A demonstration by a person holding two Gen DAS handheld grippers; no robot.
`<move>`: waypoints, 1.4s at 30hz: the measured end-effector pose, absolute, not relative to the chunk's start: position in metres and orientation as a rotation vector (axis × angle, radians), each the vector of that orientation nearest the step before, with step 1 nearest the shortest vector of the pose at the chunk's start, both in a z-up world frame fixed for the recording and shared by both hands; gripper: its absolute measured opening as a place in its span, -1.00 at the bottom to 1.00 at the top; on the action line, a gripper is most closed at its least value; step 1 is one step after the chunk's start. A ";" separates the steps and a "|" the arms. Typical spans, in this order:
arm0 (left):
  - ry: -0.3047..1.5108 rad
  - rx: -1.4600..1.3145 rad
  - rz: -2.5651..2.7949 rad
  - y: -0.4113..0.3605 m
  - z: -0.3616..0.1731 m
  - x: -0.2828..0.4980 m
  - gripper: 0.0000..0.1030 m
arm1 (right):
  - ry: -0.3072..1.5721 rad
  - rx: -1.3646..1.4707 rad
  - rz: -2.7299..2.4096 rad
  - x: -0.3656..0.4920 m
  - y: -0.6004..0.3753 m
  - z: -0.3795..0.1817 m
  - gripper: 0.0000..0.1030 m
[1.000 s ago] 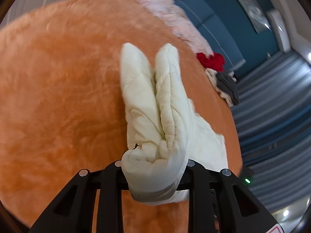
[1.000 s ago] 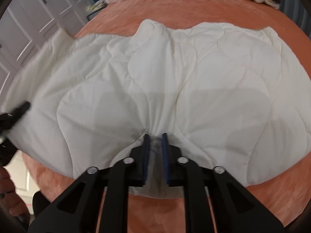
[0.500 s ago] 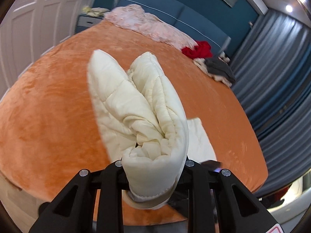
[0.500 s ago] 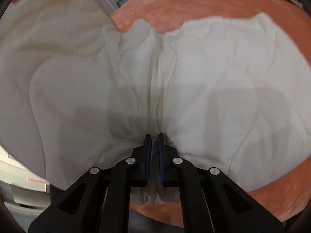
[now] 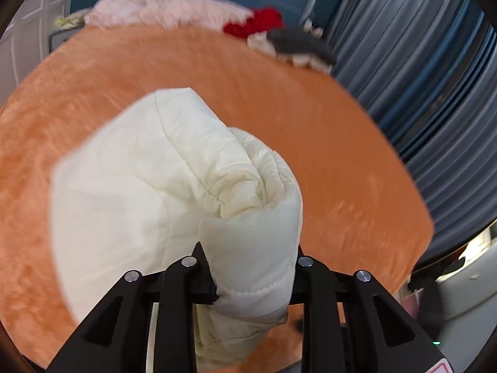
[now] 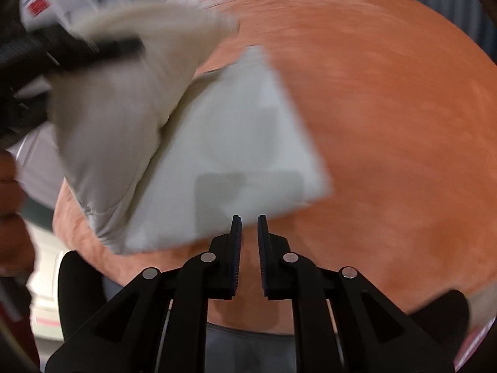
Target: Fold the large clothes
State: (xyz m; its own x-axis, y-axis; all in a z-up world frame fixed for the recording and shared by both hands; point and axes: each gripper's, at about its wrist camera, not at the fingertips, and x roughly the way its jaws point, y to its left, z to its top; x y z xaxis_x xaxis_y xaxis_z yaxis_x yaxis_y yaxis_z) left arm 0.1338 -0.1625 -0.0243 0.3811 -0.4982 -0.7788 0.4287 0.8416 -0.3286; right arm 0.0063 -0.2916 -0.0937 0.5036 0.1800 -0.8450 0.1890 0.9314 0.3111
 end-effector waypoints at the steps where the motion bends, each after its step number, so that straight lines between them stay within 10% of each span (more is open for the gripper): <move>1: 1.011 -0.065 -0.577 -0.173 -0.037 0.133 -0.37 | 1.049 0.399 -0.025 0.010 -0.304 -0.097 -0.60; 13: 0.863 -0.233 -0.597 -0.110 0.016 0.059 0.39 | 0.833 0.362 0.105 0.031 -0.302 -0.018 0.33; 24: 1.042 -0.008 -0.387 -0.052 -0.073 0.042 0.47 | 0.993 0.424 0.240 0.104 -0.247 -0.026 0.38; 29: 0.987 0.047 -0.366 -0.057 -0.086 0.044 0.47 | 0.996 0.622 0.266 0.113 -0.268 -0.040 -0.59; 42: 0.943 0.260 -0.425 -0.097 -0.076 0.081 0.16 | 1.038 0.491 -0.027 0.052 -0.296 -0.109 -0.71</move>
State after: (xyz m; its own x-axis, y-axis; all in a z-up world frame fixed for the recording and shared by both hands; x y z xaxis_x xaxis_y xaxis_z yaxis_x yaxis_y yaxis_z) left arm 0.0807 -0.0966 -0.0759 0.5139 -0.2377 -0.8243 0.4604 0.8872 0.0312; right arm 0.0519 -0.2958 -0.1090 0.5178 0.2064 -0.8302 0.2498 0.8917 0.3775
